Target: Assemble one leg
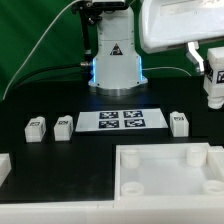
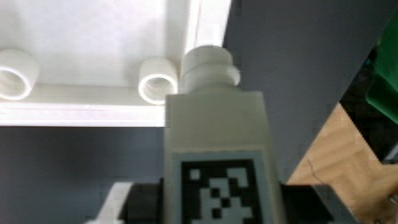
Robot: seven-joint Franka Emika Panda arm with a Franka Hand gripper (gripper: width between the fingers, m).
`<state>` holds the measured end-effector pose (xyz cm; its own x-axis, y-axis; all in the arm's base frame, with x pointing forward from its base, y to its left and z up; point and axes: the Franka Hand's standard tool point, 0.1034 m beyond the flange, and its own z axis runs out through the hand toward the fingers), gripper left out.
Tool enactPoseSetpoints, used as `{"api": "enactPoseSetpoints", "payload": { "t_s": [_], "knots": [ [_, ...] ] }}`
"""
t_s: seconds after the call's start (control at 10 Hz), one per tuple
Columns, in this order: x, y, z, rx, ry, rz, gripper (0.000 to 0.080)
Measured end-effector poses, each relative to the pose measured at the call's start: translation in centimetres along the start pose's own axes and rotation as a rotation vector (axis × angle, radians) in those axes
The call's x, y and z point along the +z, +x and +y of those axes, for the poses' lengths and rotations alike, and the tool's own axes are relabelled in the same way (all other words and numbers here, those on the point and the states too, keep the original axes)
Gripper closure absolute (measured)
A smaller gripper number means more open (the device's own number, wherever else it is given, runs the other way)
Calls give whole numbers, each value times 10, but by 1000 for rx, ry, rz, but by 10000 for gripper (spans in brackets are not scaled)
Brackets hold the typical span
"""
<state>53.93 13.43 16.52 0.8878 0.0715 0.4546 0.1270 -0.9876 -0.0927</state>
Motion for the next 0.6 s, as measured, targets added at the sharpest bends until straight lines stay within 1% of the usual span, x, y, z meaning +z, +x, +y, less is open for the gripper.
{"api": "enactPoseSetpoints", "payload": {
  "t_s": [0.2,0.3,0.4,0.5,0.6],
  "knots": [
    [1,1,3,-10,-2,-4,508],
    [10,6,19,-64,-14,24,508],
    [16,31,38,-89,-27,42,508],
    [15,63,52,-116,-35,75,508],
    [20,80,59,-138,-33,95,508]
  ]
}}
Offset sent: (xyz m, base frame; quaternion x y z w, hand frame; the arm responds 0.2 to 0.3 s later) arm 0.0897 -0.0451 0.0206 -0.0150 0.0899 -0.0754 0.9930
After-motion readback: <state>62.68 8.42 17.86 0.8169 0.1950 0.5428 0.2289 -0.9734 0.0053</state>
